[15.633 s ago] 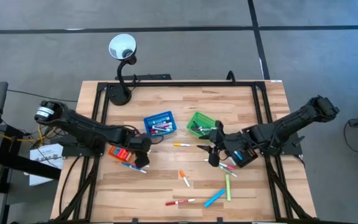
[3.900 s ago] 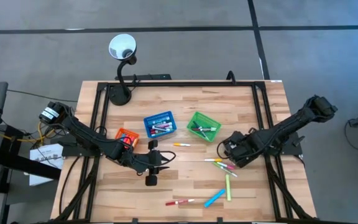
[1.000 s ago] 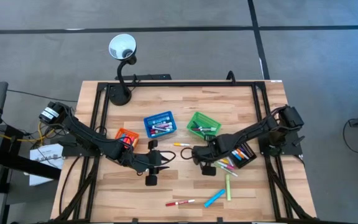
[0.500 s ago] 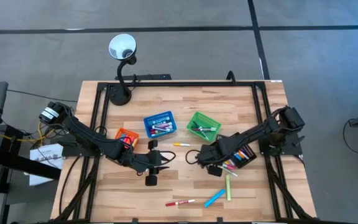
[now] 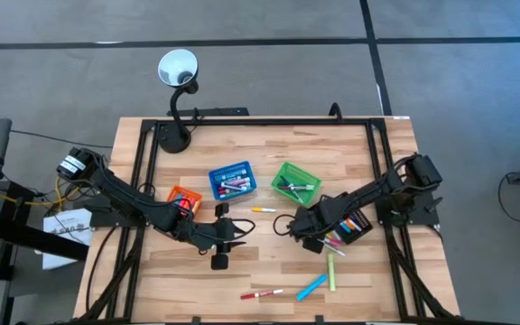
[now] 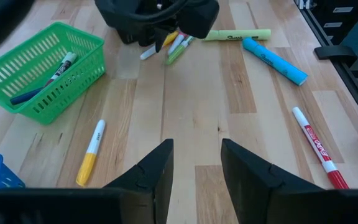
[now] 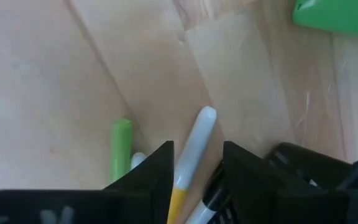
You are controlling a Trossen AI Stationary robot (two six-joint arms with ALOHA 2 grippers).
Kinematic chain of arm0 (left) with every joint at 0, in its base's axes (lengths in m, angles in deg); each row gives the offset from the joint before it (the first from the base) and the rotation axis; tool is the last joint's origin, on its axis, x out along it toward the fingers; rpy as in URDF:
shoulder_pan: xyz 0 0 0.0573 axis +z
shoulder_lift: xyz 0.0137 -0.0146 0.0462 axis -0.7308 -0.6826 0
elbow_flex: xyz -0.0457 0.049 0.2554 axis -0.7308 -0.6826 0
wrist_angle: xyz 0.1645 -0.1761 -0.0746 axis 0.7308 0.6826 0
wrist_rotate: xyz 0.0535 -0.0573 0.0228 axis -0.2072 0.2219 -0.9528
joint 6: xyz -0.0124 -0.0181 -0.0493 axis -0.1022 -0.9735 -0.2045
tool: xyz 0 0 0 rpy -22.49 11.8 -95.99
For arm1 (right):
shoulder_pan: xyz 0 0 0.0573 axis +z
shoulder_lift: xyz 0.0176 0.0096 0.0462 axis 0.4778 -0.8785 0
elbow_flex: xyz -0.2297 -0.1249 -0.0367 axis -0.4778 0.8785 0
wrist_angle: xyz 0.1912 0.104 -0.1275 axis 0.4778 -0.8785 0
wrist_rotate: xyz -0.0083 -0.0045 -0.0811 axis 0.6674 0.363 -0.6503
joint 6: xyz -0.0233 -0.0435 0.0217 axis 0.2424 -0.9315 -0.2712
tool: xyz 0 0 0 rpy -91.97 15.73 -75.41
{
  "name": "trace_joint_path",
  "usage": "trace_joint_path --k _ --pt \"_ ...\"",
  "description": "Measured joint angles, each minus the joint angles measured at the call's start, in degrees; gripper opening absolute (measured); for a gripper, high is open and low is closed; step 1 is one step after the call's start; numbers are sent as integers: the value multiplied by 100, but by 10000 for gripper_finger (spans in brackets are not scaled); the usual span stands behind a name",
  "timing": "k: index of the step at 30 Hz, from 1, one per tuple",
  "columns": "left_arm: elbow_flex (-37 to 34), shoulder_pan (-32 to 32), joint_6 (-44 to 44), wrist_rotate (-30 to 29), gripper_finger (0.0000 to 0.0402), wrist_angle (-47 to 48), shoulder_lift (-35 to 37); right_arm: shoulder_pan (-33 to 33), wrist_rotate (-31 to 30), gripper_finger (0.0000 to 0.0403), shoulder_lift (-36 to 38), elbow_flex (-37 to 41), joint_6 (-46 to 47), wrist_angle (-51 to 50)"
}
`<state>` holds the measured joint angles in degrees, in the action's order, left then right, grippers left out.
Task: Pick & Place Markers
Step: Put the small right yellow highlighter pen into the black basket
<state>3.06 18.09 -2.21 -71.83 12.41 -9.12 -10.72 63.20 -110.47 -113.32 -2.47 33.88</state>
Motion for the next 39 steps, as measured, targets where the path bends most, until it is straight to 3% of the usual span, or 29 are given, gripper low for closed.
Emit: trace_joint_path --k 13,24,28,31,34,39 --pt "0 0 0 0 131 0 0 -67 30 92 39 463 -44 431" --pt "0 0 -1 0 131 0 0 -67 -36 14 33 377 -357 471" --pt "0 0 0 2 131 2 0 -59 -166 30 33 -43 -500 368" --pt "0 0 0 0 131 2 0 -4 -188 45 37 -508 -797 -154" --pt "0 0 0 1 131 0 0 32 -346 34 37 -1025 -788 -875" --pt "0 0 -1 2 131 2 0 94 -732 11 55 -1569 232 -2745"
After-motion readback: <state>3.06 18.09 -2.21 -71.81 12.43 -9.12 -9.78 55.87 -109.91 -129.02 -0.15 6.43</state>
